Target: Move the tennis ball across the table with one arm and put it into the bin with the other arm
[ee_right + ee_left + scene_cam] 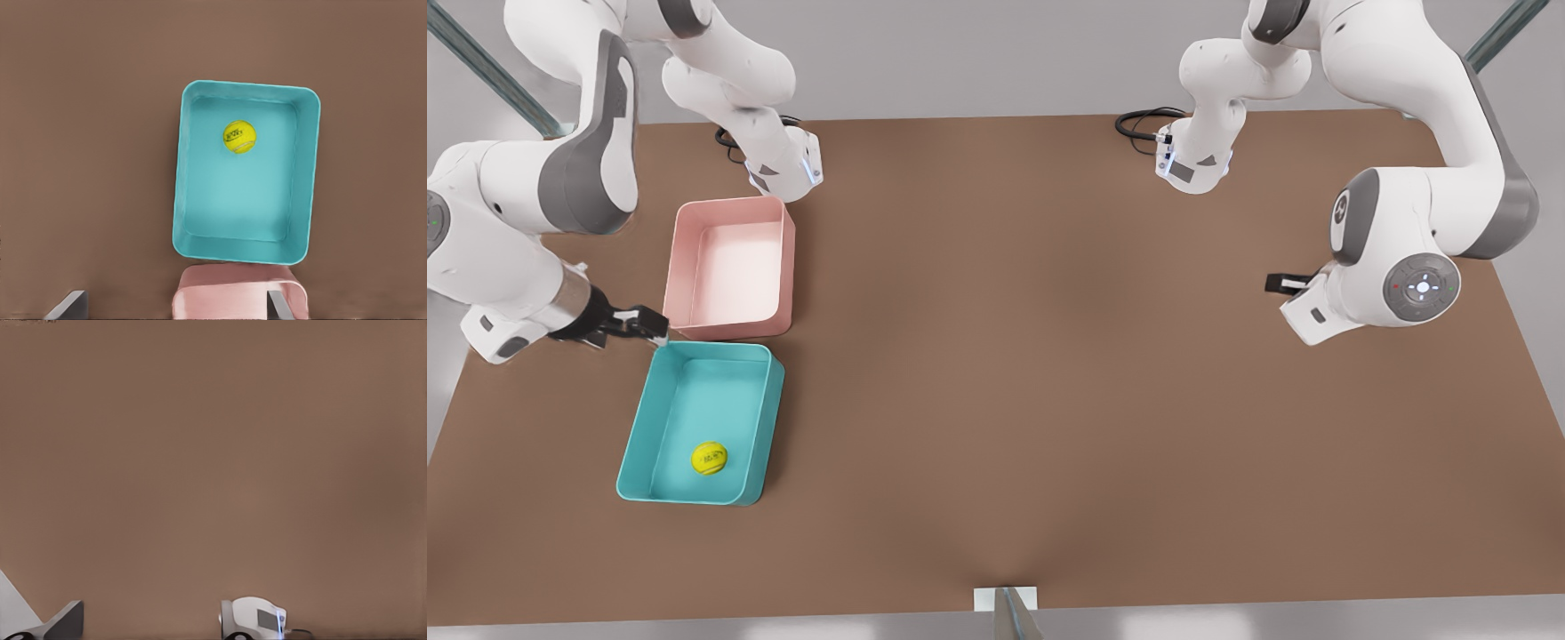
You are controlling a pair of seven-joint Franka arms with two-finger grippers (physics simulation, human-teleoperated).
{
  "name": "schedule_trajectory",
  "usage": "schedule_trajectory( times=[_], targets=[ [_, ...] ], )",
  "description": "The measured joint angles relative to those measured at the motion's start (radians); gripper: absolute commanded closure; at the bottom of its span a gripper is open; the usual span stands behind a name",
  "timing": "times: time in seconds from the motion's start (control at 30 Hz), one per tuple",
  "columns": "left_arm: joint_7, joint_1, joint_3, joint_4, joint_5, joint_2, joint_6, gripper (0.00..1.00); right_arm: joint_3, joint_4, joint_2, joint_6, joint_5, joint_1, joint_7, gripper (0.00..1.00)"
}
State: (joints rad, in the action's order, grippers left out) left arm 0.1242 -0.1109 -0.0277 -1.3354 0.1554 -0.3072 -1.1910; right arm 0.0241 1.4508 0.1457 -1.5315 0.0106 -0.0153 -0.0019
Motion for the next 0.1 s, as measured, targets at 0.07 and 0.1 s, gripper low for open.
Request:
schedule_trajectory(
  times=[0.07,0.1],
  targets=[
    [0.022,0.001,0.001,0.001,-0.008,0.001,0.002,0.0,-0.03,0.056,-0.047,0.025,-0.011,0.03,0.015,0.0],
    [0.031,0.002,0.001,0.002,-0.013,0.001,0.003,0.0,-0.035,0.067,-0.056,0.035,-0.014,0.033,0.022,0.0]
  ],
)
